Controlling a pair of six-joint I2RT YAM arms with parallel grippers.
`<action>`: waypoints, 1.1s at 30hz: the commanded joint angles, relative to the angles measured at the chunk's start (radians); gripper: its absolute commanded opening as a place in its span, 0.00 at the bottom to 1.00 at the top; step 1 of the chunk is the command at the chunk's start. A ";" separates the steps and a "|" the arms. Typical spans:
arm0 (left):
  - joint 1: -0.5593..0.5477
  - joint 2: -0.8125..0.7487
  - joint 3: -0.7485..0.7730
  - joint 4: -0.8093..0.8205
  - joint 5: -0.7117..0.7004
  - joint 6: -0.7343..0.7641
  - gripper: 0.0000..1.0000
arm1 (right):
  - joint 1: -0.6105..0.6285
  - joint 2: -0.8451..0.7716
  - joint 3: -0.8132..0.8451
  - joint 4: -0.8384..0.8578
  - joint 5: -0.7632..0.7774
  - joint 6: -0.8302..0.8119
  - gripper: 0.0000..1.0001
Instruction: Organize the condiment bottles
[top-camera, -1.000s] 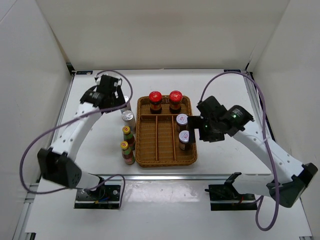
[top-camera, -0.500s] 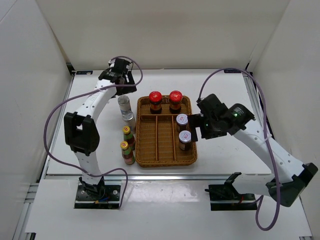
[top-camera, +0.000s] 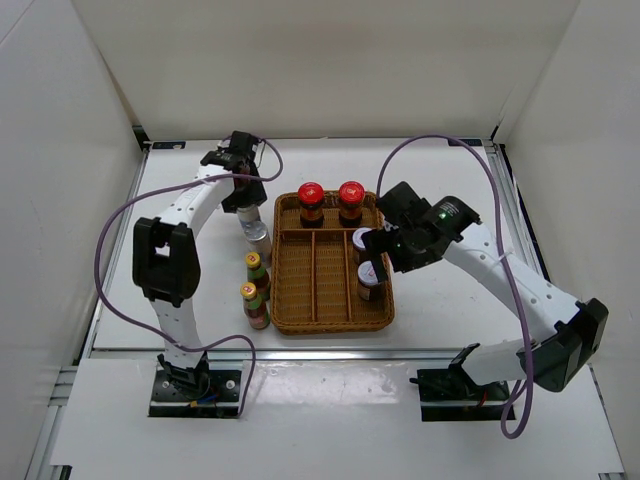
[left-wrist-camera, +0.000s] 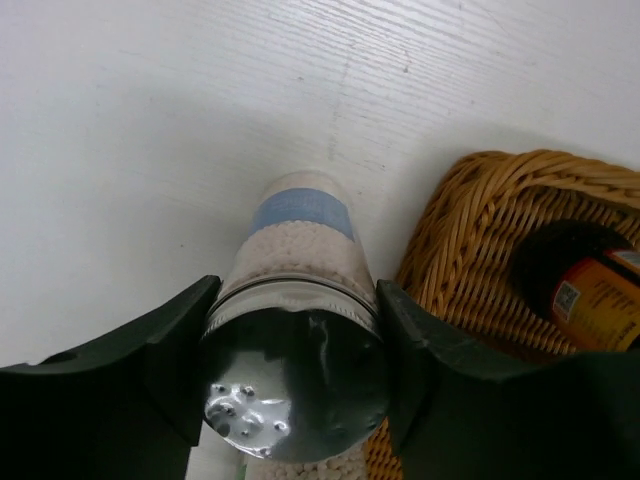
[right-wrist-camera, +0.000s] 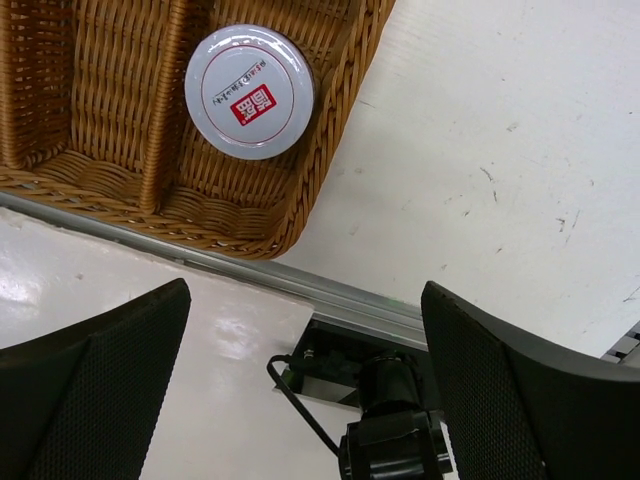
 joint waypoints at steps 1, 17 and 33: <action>0.008 0.001 0.032 0.015 0.034 -0.006 0.54 | 0.005 -0.006 0.057 0.016 0.009 -0.027 1.00; -0.108 -0.333 0.202 0.015 0.011 0.056 0.11 | -0.039 -0.113 -0.009 -0.064 0.164 0.119 1.00; -0.598 -0.320 -0.016 0.015 -0.110 -0.021 0.11 | -0.073 -0.163 -0.069 -0.064 0.099 0.162 1.00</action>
